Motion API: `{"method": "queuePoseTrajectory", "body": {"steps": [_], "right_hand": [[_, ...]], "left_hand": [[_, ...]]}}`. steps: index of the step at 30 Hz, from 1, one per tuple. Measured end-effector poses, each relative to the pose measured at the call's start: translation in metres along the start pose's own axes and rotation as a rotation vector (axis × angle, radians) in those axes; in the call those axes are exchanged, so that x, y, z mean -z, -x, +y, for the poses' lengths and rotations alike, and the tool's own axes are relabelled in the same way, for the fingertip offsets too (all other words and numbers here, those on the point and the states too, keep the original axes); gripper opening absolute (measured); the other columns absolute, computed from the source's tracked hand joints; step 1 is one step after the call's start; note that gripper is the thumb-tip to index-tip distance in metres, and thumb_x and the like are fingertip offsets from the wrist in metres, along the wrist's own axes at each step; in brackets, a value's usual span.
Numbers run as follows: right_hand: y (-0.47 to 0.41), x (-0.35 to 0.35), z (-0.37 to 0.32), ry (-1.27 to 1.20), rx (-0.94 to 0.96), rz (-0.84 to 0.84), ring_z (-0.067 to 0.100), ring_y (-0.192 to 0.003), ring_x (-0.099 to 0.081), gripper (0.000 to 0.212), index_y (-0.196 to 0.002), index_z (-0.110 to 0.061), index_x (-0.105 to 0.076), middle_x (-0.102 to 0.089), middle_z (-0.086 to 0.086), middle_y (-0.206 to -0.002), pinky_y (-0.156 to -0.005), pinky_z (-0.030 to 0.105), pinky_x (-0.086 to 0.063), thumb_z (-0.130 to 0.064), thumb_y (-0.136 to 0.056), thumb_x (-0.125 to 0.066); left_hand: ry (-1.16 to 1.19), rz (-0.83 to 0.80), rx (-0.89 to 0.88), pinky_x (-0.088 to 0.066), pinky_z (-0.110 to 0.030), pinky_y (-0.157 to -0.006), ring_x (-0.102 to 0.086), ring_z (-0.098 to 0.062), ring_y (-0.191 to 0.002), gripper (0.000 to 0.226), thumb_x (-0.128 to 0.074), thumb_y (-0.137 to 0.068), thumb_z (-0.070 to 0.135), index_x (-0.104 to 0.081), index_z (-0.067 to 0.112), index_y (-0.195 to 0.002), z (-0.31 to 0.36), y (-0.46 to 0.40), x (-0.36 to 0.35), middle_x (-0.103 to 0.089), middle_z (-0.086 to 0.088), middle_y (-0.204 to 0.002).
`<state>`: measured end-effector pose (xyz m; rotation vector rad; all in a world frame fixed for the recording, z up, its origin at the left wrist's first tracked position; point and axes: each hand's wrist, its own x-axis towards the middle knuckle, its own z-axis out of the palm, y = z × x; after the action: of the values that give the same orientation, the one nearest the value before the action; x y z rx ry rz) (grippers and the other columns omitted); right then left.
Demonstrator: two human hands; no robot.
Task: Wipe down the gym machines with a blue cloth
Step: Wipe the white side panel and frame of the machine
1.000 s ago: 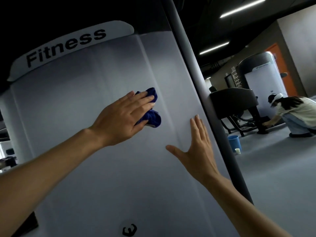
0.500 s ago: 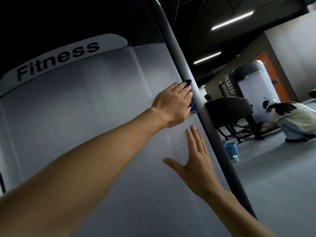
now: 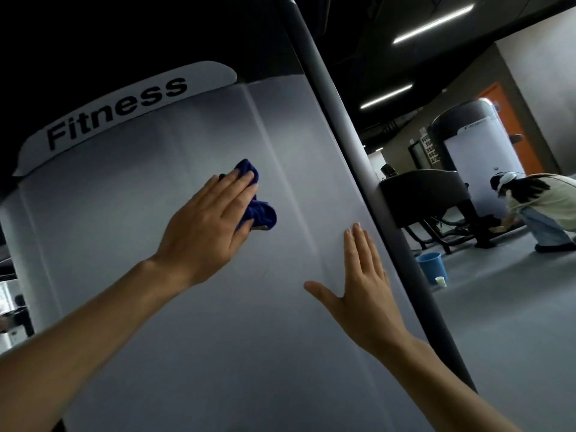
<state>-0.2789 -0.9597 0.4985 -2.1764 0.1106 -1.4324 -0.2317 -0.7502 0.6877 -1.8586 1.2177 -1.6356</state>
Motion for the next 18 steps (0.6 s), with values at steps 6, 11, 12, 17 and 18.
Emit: {"method": "queuePoseTrajectory", "body": {"steps": [6, 11, 12, 17, 18], "right_hand": [[0.003, -0.002, 0.003, 0.035, 0.005, 0.028, 0.006, -0.148, 0.037, 0.109, -0.158, -0.026, 0.027, 0.040, -0.012, -0.161, -0.117, 0.026, 0.017, -0.092, -0.086, -0.021], [0.004, -0.003, 0.006, 0.086, -0.014, 0.039, 0.003, -0.147, 0.036, 0.110, -0.157, -0.028, 0.029, 0.040, -0.014, -0.160, -0.116, 0.024, 0.017, -0.096, -0.082, -0.015], [0.004, -0.003, 0.006, 0.093, -0.019, 0.038, 0.002, -0.147, 0.035, 0.110, -0.157, -0.028, 0.029, 0.039, -0.014, -0.161, -0.116, 0.025, 0.016, -0.096, -0.082, -0.015], [0.002, 0.001, 0.003, 0.101, -0.030, 0.006, 0.004, -0.148, 0.034, 0.113, -0.157, -0.029, 0.029, 0.037, -0.012, -0.162, -0.120, 0.030, 0.012, -0.098, -0.078, -0.012], [0.003, 0.002, 0.002, 0.105, -0.033, 0.003, 0.005, -0.149, 0.033, 0.113, -0.158, -0.028, 0.027, 0.036, -0.011, -0.163, -0.120, 0.031, 0.011, -0.097, -0.080, -0.015]], "left_hand": [[0.027, 0.060, 0.102, -0.015, -0.040, -0.130, -0.025, -0.026, -0.157, 0.059, -0.033, -0.110, 0.036, -0.039, 0.002, -0.158, 0.037, -0.074, -0.006, -0.034, -0.013, -0.166], [0.037, -0.031, 0.102, -0.004, -0.037, -0.130, -0.011, -0.023, -0.161, 0.060, -0.031, -0.112, 0.037, -0.026, 0.007, -0.163, 0.075, -0.136, -0.016, -0.021, -0.010, -0.172], [0.024, -0.030, 0.089, -0.004, -0.037, -0.130, -0.012, -0.023, -0.161, 0.060, -0.031, -0.112, 0.037, -0.026, 0.007, -0.163, 0.074, -0.136, -0.019, -0.021, -0.010, -0.172], [0.015, 0.065, 0.021, -0.017, -0.042, -0.130, -0.031, -0.028, -0.155, 0.054, -0.041, -0.110, 0.035, -0.044, 0.006, -0.156, 0.049, -0.098, -0.024, -0.040, -0.013, -0.164], [0.032, 0.087, 0.022, -0.021, -0.043, -0.129, -0.036, -0.029, -0.153, 0.052, -0.042, -0.109, 0.034, -0.049, 0.006, -0.152, 0.047, -0.087, -0.024, -0.046, -0.013, -0.160]]}}
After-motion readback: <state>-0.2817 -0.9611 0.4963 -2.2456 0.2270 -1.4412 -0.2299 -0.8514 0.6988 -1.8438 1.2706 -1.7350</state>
